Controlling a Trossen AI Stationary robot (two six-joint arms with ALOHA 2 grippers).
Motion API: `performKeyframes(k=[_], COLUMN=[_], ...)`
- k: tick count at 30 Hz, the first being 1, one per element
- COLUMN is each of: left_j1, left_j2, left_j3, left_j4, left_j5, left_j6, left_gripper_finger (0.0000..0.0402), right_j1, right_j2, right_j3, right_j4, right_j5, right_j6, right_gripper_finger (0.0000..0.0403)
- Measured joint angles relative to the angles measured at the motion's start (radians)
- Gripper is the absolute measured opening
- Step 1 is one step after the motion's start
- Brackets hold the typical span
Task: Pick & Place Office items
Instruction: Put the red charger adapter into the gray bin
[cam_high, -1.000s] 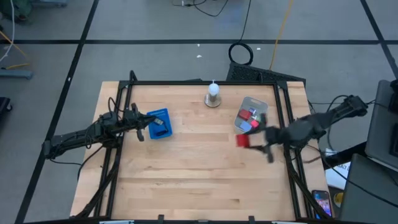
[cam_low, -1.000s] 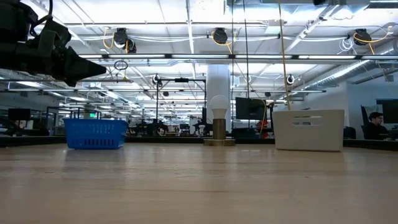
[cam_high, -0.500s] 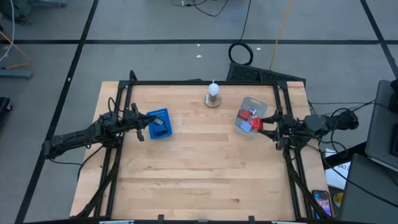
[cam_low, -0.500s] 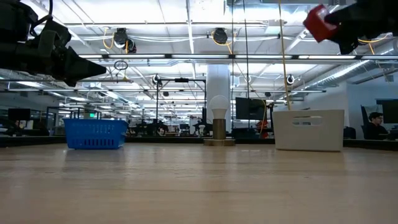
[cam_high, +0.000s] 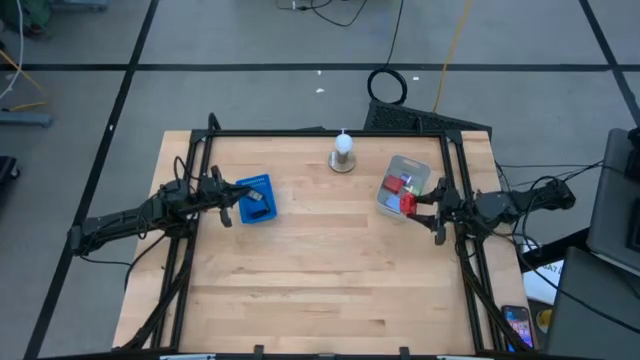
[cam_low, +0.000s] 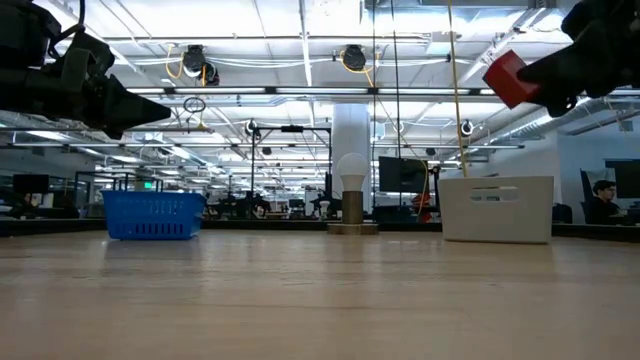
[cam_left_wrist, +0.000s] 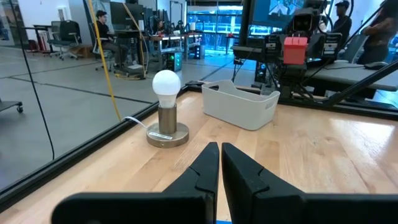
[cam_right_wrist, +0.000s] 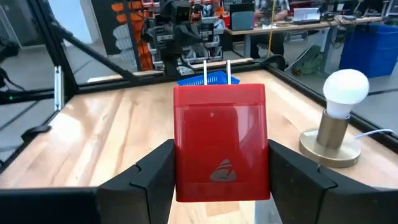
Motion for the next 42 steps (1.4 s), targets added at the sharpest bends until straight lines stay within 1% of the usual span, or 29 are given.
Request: performKeyframes(k=[2,6,11,14,17,20,23,26,29,34,39,42], left_j1=[0.0,0.0,0.0,0.0,0.0,0.0,0.0,0.0,0.0,0.0,0.0,0.0], left_j2=[0.0,0.0,0.0,0.0,0.0,0.0,0.0,0.0,0.0,0.0,0.0,0.0], left_j3=[0.0,0.0,0.0,0.0,0.0,0.0,0.0,0.0,0.0,0.0,0.0,0.0], left_j4=[0.0,0.0,0.0,0.0,0.0,0.0,0.0,0.0,0.0,0.0,0.001,0.005], left_j5=[0.0,0.0,0.0,0.0,0.0,0.0,0.0,0.0,0.0,0.0,0.0,0.0], left_j6=[0.0,0.007,0.008,0.008,0.009,0.008,0.008,0.007,0.007,0.005,0.005,0.005], left_gripper_finger=[0.0019,0.0019,0.0019,0.0019,0.0019,0.0019,0.0019,0.0019,0.0019,0.0019,0.0019,0.0019], right_j1=[0.0,0.0,0.0,-0.012,-0.058,-0.138,-0.234,-0.348,-0.464,-0.632,-0.725,-0.746], right_j2=[-0.005,-0.005,0.085,0.187,0.322,0.478,0.615,0.716,0.791,0.898,0.992,1.041], right_j3=[-0.006,-0.001,0.084,0.174,0.293,0.399,0.463,0.485,0.486,0.486,0.484,0.472], right_j4=[-0.004,0.01,0.018,-0.04,-0.2,-0.391,-0.515,-0.542,-0.507,-0.482,-0.485,-0.463], right_j5=[0.002,0.05,0.055,0.11,0.166,0.159,0.152,0.061,-0.076,-0.187,-0.321,-0.342], right_j6=[-0.009,-0.005,-0.02,-0.036,0.017,0.101,0.152,0.126,0.045,-0.026,-0.076,-0.093], right_gripper_finger=[0.0201,0.0201,0.0201,0.0201,0.0201,0.0201,0.0201,0.0201,0.0201,0.0201,0.0201,0.0201])
